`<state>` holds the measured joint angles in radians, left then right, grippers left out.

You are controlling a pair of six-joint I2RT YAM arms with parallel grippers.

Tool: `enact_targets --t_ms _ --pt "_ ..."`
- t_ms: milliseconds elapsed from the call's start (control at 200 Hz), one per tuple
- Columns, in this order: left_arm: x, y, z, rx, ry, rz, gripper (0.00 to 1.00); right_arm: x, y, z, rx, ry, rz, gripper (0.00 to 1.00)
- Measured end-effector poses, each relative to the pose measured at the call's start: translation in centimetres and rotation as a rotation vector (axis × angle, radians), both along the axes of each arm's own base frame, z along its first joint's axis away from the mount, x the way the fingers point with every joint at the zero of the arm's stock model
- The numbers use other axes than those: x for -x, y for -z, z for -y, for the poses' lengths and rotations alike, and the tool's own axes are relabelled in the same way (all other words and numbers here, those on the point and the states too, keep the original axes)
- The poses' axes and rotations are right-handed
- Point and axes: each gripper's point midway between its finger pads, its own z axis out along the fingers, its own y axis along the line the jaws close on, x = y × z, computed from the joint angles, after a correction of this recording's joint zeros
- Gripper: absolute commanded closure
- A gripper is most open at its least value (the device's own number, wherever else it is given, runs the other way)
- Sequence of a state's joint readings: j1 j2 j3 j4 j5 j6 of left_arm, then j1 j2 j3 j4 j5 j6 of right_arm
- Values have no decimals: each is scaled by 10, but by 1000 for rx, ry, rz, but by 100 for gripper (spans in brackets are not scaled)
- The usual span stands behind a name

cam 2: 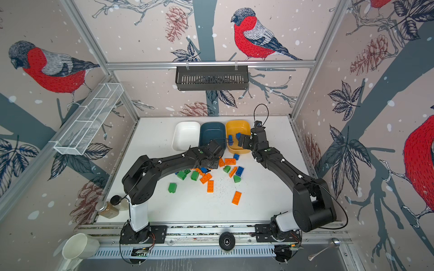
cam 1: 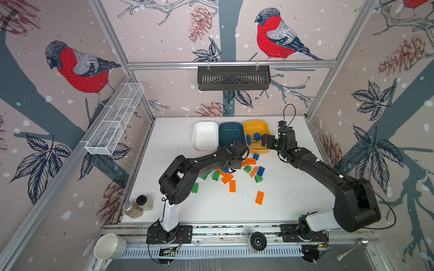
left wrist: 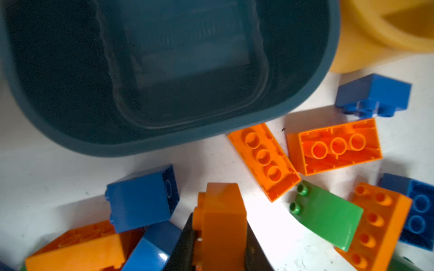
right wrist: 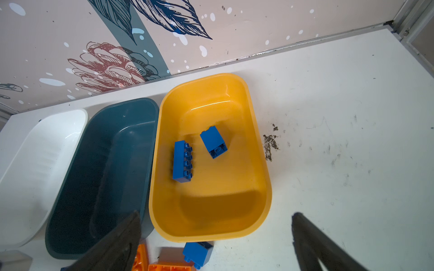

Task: Sort the legos into containers by color
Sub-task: 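Carry the orange brick over the teal container with the left gripper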

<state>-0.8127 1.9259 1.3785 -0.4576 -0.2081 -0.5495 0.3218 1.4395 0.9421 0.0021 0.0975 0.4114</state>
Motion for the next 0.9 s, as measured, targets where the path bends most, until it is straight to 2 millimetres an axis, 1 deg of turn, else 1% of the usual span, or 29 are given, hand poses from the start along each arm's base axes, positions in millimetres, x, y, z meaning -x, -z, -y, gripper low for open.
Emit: enact_targets --t_ms 150,295,375,440,540,715,825,900 --pt "-19 -22 0 85 -8 29 85 0 0 0 0 1 -1 0" --pt "-48 -45 -3 171 -29 68 85 1 -3 1 -2 1 5 1" --pt "-64 -59 2 237 -23 89 85 1 -5 1 -4 1 11 0" --pt "-79 -66 4 284 -24 105 85 1 -5 1 -3 2 10 1" --pt "-101 -63 1 311 -45 116 85 3 -6 2 -3 4 12 0" --pt "-134 -40 -9 303 -94 102 83 7 -7 4 -2 7 15 1" --pt "-151 -34 -7 297 -109 106 78 8 -8 5 -1 10 18 0" --pt "-161 -33 -5 284 -114 115 71 9 -9 5 -1 10 18 1"
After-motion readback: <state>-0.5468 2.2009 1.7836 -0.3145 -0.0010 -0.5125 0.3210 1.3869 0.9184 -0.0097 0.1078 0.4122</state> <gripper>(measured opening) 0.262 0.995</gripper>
